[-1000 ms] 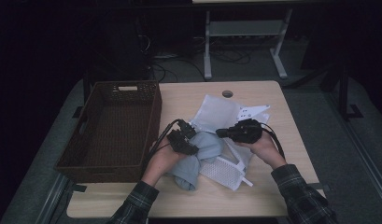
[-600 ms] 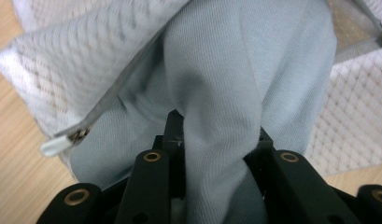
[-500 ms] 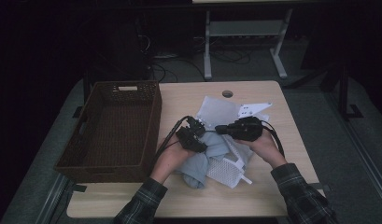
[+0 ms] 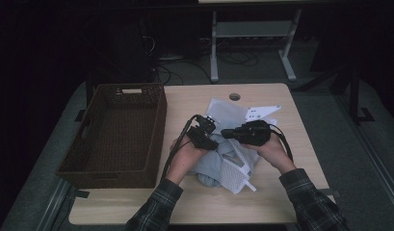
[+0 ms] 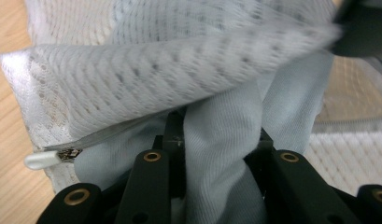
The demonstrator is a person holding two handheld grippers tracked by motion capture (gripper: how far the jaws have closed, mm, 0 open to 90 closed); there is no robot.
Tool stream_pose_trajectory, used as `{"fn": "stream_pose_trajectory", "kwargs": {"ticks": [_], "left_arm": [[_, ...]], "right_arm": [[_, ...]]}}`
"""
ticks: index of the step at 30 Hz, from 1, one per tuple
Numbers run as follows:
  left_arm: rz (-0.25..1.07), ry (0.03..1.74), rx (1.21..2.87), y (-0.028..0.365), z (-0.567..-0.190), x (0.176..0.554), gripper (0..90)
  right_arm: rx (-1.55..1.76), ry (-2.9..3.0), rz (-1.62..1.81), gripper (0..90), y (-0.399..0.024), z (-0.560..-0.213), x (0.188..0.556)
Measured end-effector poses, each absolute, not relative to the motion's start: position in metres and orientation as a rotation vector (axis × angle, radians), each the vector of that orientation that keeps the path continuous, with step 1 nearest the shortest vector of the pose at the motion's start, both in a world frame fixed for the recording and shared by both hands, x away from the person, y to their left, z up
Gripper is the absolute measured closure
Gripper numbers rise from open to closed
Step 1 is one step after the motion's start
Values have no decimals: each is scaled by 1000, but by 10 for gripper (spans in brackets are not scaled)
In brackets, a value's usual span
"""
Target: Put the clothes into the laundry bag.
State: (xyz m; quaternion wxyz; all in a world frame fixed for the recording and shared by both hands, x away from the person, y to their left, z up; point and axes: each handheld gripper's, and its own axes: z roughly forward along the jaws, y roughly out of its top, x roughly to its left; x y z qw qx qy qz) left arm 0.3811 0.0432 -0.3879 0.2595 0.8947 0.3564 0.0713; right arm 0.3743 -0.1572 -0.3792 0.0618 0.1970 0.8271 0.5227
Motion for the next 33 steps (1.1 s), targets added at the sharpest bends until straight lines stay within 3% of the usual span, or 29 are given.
{"fn": "stream_pose_trajectory", "kwargs": {"ticks": [20, 33], "left_arm": [[184, 977, 2348, 30, -410, 385, 667], [185, 932, 2368, 30, -419, 382, 531]], "right_arm": [[636, 2514, 1551, 890, -161, -389, 378], [652, 2522, 1533, 890, -163, -395, 379]]}}
